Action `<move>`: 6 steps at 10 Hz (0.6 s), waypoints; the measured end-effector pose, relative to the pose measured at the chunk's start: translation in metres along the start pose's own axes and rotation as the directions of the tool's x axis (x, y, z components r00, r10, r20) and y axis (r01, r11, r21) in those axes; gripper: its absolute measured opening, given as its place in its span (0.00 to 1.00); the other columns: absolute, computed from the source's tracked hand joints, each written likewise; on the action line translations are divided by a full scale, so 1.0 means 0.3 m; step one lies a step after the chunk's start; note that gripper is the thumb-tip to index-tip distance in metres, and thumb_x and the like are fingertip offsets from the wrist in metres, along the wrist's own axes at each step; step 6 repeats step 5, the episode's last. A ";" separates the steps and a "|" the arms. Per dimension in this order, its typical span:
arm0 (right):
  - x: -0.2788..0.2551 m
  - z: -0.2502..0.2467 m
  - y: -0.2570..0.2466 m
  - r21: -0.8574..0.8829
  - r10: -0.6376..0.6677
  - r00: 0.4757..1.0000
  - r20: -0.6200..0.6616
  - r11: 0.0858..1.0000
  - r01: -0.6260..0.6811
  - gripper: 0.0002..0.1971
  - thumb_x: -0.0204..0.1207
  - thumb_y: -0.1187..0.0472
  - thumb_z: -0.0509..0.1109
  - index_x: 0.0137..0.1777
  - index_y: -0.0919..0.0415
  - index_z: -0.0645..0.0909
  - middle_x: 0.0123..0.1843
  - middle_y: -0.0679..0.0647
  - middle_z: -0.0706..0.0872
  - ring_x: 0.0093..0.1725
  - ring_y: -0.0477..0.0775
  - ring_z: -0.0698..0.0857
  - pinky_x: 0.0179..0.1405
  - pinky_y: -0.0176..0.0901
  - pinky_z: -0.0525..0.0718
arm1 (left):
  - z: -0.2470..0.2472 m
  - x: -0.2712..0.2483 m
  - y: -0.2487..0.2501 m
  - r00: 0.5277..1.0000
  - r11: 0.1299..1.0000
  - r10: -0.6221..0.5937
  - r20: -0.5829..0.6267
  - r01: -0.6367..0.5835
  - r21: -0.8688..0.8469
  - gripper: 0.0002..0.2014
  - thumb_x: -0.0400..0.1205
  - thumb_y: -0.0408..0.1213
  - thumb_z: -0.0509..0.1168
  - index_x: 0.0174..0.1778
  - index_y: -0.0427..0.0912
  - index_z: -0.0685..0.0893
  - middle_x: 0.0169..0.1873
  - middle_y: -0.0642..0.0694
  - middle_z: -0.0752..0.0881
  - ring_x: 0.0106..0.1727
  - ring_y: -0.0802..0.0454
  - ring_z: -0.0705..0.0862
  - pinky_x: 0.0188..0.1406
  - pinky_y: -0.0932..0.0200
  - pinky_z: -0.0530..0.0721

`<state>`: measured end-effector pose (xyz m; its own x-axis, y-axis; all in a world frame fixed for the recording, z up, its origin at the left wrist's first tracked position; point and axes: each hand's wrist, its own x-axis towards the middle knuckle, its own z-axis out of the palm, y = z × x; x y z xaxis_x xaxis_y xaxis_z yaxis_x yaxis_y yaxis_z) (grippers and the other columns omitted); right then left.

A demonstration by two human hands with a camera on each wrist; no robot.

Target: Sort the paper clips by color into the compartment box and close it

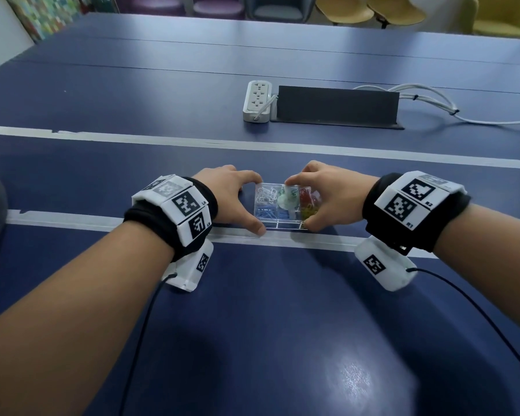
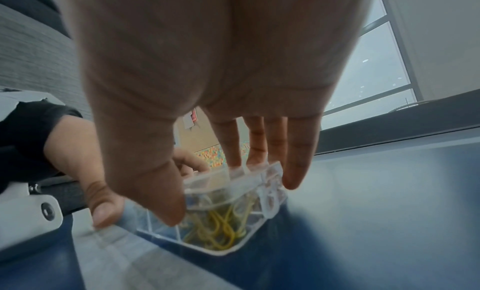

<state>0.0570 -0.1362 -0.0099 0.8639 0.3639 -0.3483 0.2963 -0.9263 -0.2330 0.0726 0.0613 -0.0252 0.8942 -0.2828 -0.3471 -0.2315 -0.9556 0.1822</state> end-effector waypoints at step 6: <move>-0.020 0.029 0.058 0.205 0.028 1.000 0.002 0.978 -0.028 0.69 0.54 0.46 0.85 0.81 0.44 0.32 0.78 0.51 0.59 0.74 0.55 0.70 0.74 0.51 0.73 | 0.004 -0.024 0.015 1.000 1.000 0.000 0.019 0.000 -0.014 0.65 0.52 0.65 0.78 0.80 0.61 0.45 0.66 0.48 0.75 0.67 0.41 0.78 0.65 0.43 0.79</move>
